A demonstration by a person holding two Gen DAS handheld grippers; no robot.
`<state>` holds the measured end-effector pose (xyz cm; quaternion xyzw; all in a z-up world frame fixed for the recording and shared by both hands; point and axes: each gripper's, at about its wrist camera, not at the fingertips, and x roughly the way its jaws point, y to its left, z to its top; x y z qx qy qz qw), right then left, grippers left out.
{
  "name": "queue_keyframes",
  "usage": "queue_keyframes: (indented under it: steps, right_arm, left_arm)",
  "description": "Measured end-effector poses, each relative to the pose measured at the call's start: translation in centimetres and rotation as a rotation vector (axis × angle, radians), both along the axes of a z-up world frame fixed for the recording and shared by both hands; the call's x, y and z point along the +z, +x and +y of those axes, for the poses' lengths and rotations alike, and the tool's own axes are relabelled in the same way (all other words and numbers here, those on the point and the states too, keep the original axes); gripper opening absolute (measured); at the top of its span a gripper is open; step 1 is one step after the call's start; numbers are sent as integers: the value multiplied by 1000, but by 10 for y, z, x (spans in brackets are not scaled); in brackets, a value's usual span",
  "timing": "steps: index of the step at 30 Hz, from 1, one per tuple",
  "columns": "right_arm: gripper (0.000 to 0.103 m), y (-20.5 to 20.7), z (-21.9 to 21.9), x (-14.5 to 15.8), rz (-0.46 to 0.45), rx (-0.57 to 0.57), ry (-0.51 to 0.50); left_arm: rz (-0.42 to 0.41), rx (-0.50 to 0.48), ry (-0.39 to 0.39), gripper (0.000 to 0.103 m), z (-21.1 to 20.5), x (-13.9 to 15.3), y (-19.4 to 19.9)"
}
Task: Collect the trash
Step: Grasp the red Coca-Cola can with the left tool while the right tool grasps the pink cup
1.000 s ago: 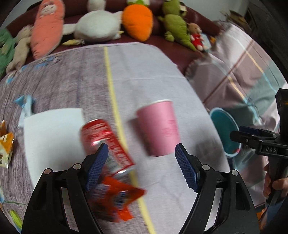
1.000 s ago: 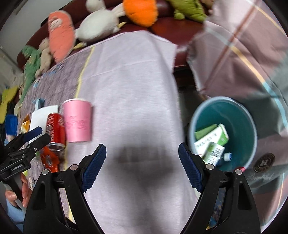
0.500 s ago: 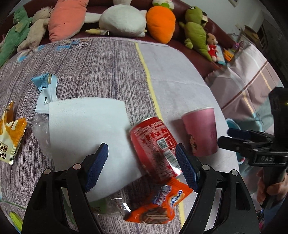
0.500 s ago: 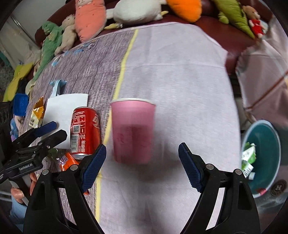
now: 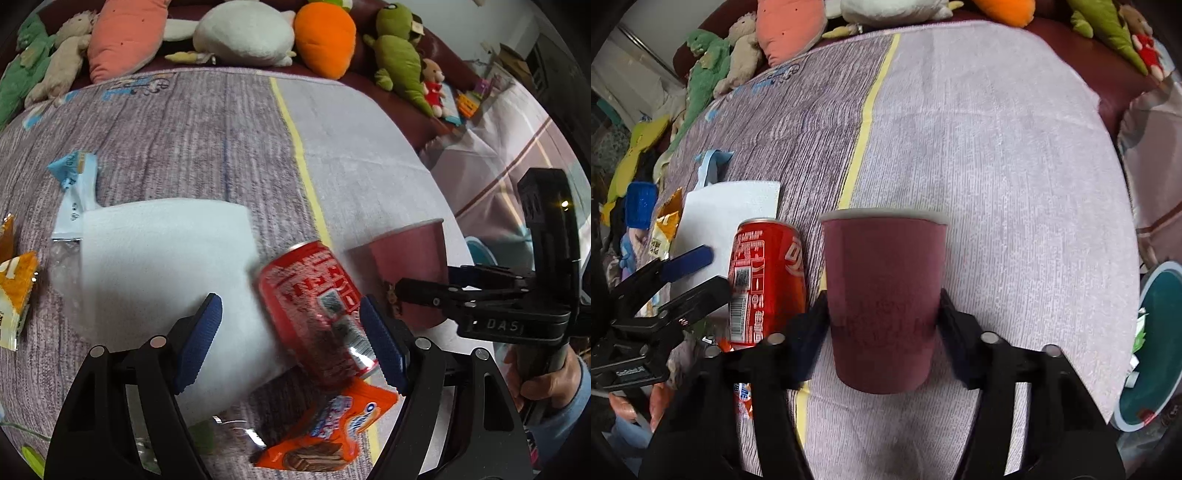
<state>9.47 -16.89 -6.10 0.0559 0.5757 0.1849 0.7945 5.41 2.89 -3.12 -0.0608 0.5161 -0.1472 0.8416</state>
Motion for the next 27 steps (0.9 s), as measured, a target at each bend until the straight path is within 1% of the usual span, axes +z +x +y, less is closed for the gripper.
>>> queue_keyframes:
  steps: [3, 7, 15, 16, 17, 22, 27]
  right_arm:
    - [55, -6, -11, 3, -15, -18, -2]
    - [55, -17, -28, 8, -34, -38, -9]
    - [55, -35, -63, 13, -48, -86, 14]
    - [55, -38, -65, 13, -49, -91, 17]
    - [55, -40, -69, 13, -50, -100, 22]
    - [55, -49, -88, 13, -61, -130, 41]
    - [55, -54, -108, 16, -73, -164, 64]
  left_arm:
    - [-7, -24, 17, 78, -13, -1, -1]
    - [-8, -32, 68, 78, -27, -4, 1]
    - [73, -7, 104, 77, -38, -29, 11]
    - [78, -6, 112, 72, -39, -32, 11]
    - [85, -5, 115, 70, -41, -33, 12]
    - [32, 2, 156, 69, -51, -19, 7]
    - [-16, -33, 168, 69, -71, 1, 1]
